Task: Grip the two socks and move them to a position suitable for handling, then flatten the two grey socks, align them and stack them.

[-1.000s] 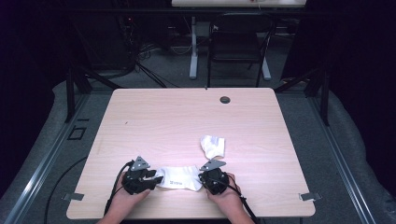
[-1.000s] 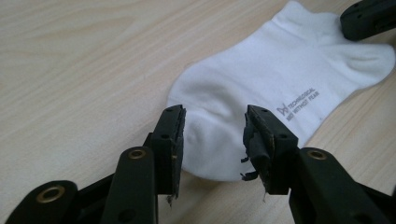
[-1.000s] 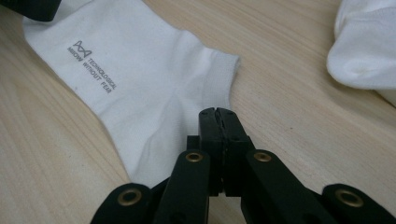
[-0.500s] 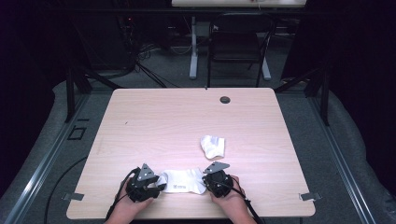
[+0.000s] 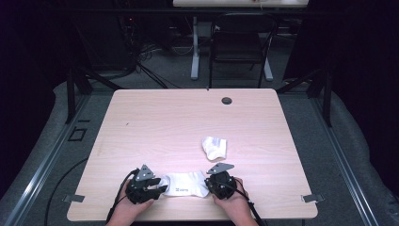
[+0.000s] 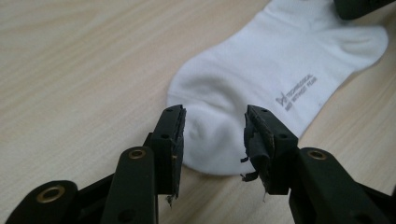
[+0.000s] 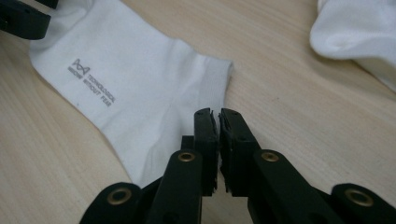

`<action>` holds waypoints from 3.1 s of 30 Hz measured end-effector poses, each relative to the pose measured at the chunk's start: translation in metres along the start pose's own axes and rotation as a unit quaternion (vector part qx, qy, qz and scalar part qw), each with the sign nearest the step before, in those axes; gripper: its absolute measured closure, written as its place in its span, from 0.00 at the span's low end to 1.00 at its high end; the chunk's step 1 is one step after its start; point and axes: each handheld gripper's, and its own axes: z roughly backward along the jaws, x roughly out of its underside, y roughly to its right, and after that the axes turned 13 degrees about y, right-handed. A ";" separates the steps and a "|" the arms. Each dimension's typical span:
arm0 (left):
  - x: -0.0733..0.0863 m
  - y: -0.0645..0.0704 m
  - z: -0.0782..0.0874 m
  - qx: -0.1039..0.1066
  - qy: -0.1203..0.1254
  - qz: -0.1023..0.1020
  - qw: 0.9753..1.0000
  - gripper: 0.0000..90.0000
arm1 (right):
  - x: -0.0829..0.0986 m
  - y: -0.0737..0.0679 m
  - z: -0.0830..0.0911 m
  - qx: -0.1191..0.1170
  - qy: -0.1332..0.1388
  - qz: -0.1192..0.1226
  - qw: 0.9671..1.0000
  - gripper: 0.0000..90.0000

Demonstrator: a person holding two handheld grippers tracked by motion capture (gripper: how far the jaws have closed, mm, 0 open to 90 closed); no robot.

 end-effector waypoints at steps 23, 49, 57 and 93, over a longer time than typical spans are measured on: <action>-0.006 -0.019 0.004 -0.019 0.036 0.016 0.999 0.60 | -0.042 0.050 -0.015 0.085 0.064 -0.028 0.994 0.85; -0.008 -0.023 0.003 -0.019 0.042 0.013 0.999 0.60 | -0.047 0.073 -0.071 0.125 0.019 -0.013 0.992 1.00; -0.008 -0.022 0.003 -0.017 0.042 0.014 0.999 0.60 | -0.045 0.060 -0.073 0.096 0.026 0.000 0.995 1.00; -0.011 -0.025 0.000 -0.023 0.045 0.020 0.999 0.60 | -0.046 0.005 -0.071 0.040 0.002 0.061 0.997 1.00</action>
